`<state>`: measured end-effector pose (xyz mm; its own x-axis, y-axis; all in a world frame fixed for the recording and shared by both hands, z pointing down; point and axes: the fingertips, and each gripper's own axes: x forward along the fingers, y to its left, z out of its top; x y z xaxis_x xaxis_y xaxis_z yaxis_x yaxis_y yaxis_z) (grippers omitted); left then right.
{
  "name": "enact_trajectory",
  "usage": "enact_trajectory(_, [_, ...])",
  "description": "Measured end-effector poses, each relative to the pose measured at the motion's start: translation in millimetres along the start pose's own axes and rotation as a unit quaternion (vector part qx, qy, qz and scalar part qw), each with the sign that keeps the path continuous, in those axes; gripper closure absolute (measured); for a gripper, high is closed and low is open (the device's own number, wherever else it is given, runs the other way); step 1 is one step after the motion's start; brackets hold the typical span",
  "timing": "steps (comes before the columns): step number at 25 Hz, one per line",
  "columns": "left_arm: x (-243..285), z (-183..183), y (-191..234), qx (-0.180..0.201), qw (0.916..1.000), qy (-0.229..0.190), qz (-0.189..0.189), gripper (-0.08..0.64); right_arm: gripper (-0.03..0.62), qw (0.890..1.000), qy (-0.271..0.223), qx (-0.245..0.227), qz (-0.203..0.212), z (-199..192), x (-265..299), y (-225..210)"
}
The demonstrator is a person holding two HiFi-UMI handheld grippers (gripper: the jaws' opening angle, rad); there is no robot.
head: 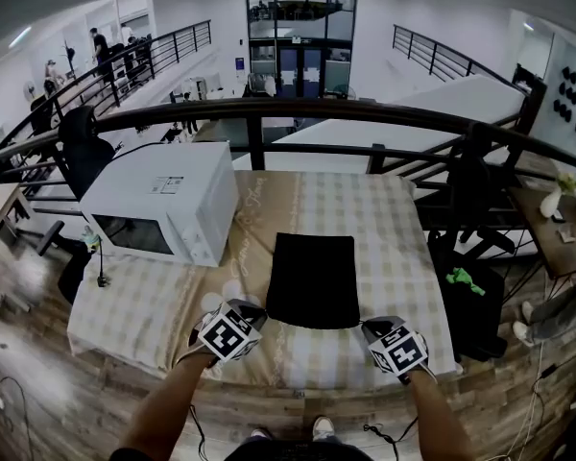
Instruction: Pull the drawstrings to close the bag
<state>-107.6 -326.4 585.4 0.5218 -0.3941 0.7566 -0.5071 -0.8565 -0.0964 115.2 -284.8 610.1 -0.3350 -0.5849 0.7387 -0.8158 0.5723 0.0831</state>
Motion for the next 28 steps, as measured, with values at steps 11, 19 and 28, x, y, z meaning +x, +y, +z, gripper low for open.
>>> enact_trajectory(11, [-36,48,26,-0.037,0.995,-0.071,0.061,0.534,0.571,0.997,-0.068,0.009,-0.041,60,-30,-23])
enact_trajectory(19, [-68,77,45,-0.072,0.9841,-0.129,0.099,0.534,0.571,0.99,-0.123,0.02,-0.065,103,-55,-35])
enact_trajectory(28, [-107,104,59,-0.106,0.9676,-0.188,0.131,0.534,0.571,0.977,-0.192,0.028,-0.089,154,-94,-44])
